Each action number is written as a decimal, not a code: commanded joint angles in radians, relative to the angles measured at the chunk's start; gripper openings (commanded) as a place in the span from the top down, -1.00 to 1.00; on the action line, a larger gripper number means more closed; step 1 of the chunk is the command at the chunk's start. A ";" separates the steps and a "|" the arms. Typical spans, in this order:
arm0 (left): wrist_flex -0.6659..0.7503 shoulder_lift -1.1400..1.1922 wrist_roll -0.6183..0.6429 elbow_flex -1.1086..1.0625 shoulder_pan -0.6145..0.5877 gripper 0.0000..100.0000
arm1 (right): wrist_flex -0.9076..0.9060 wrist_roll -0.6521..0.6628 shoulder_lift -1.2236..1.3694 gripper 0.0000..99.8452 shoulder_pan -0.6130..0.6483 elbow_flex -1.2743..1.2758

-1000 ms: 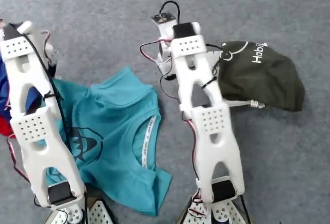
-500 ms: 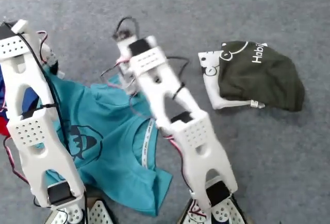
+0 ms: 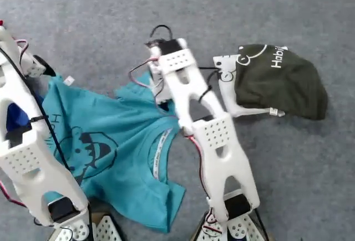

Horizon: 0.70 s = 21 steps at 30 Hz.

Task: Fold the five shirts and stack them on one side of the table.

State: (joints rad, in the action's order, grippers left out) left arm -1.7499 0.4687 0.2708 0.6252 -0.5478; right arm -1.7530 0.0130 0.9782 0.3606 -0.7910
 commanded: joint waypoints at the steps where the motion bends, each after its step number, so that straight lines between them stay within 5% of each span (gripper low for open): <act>1: -0.011 -0.130 -0.080 -0.128 -0.008 0.41 | -0.015 0.083 -0.159 0.97 -0.077 0.232; 11: -0.009 -0.374 -0.236 -0.458 -0.035 0.41 | -0.011 0.269 -0.584 0.97 -0.249 0.733; 21: 0.048 -0.400 -0.138 -0.486 -0.119 0.41 | 0.055 0.407 -0.659 0.97 -0.269 1.020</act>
State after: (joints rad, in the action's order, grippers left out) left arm -1.7269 0.1220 0.0545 0.1297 -0.6828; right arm -1.7438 0.3798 0.3429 0.1197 0.1680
